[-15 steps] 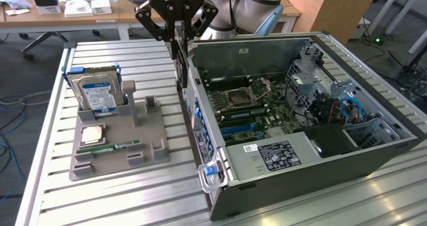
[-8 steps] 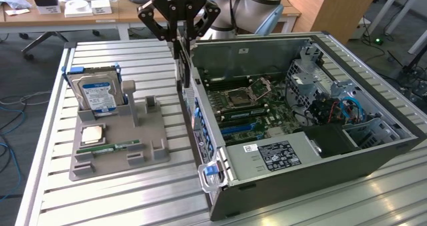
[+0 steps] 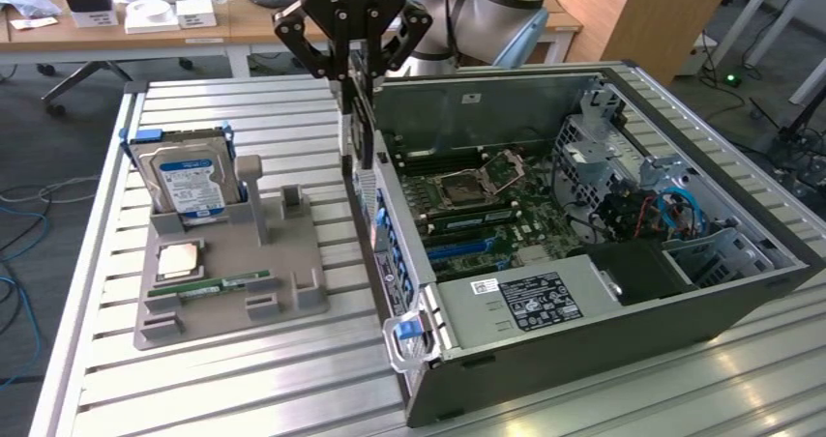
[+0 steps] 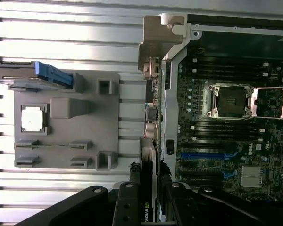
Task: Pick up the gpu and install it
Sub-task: 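Pick up the gpu and move the gpu toward the slot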
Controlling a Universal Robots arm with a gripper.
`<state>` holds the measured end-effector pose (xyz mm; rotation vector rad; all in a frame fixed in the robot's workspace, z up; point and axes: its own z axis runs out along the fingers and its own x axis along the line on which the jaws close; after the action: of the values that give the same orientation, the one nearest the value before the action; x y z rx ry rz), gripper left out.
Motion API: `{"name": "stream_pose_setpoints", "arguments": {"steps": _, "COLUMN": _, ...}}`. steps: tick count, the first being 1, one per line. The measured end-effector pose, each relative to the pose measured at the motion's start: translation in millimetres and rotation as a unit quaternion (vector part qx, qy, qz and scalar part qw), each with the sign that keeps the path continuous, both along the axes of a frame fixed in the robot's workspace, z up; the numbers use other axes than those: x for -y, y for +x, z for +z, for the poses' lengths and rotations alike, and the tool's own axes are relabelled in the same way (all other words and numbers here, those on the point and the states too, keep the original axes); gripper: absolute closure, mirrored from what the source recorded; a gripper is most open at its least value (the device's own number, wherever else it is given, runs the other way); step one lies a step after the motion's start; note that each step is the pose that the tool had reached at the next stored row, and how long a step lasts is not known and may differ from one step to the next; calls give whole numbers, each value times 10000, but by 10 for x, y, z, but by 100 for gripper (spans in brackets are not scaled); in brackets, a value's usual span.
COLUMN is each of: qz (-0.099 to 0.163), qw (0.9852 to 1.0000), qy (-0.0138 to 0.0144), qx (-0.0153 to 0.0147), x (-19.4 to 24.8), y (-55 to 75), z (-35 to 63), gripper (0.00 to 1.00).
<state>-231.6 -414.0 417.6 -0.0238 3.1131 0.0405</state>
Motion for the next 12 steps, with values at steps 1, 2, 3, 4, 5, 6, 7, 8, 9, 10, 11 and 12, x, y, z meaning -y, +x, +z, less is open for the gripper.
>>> {"name": "stream_pose_setpoints", "arguments": {"steps": 1, "qz": 0, "qw": 10000, "qy": 0, "qx": 0, "x": 0, "y": 10, "z": 0, "gripper": 74}}
{"name": "stream_pose_setpoints", "arguments": {"steps": 2, "qz": 0, "qw": 10000, "qy": 1, "qx": 0, "x": 0, "y": 21, "z": 0, "gripper": 74}}
{"name": "stream_pose_setpoints", "arguments": {"steps": 3, "qz": 0, "qw": 10000, "qy": 1, "qx": 0, "x": 0, "y": 32, "z": 0, "gripper": 74}}
{"name": "stream_pose_setpoints", "arguments": {"steps": 4, "qz": 0, "qw": 10000, "qy": 1, "qx": 0, "x": 0, "y": 45, "z": 0, "gripper": 74}}
{"name": "stream_pose_setpoints", "arguments": {"steps": 5, "qz": 0, "qw": 10000, "qy": 1, "qx": 0, "x": 0, "y": 59, "z": 0, "gripper": 74}}
{"name": "stream_pose_setpoints", "arguments": {"steps": 6, "qz": 0, "qw": 10000, "qy": 3, "qx": 0, "x": 0, "y": 112, "z": 0, "gripper": 74}}
{"name": "stream_pose_setpoints", "arguments": {"steps": 7, "qz": 0, "qw": 10000, "qy": 3, "qx": 0, "x": 0, "y": 126, "z": 0, "gripper": 74}}
{"name": "stream_pose_setpoints", "arguments": {"steps": 8, "qz": 0, "qw": 10000, "qy": 3, "qx": 0, "x": 0, "y": 142, "z": 0, "gripper": 74}}
{"name": "stream_pose_setpoints", "arguments": {"steps": 9, "qz": 0, "qw": 10000, "qy": 3, "qx": -1, "x": 0, "y": 158, "z": 1, "gripper": 74}}
{"name": "stream_pose_setpoints", "arguments": {"steps": 10, "qz": 0, "qw": 10000, "qy": 3, "qx": -1, "x": 0, "y": 176, "z": 0, "gripper": 74}}
{"name": "stream_pose_setpoints", "arguments": {"steps": 11, "qz": 0, "qw": 10000, "qy": 4, "qx": 0, "x": 0, "y": 196, "z": 0, "gripper": 74}}
{"name": "stream_pose_setpoints", "arguments": {"steps": 12, "qz": 0, "qw": 10000, "qy": 4, "qx": -1, "x": 0, "y": 211, "z": 0, "gripper": 74}}
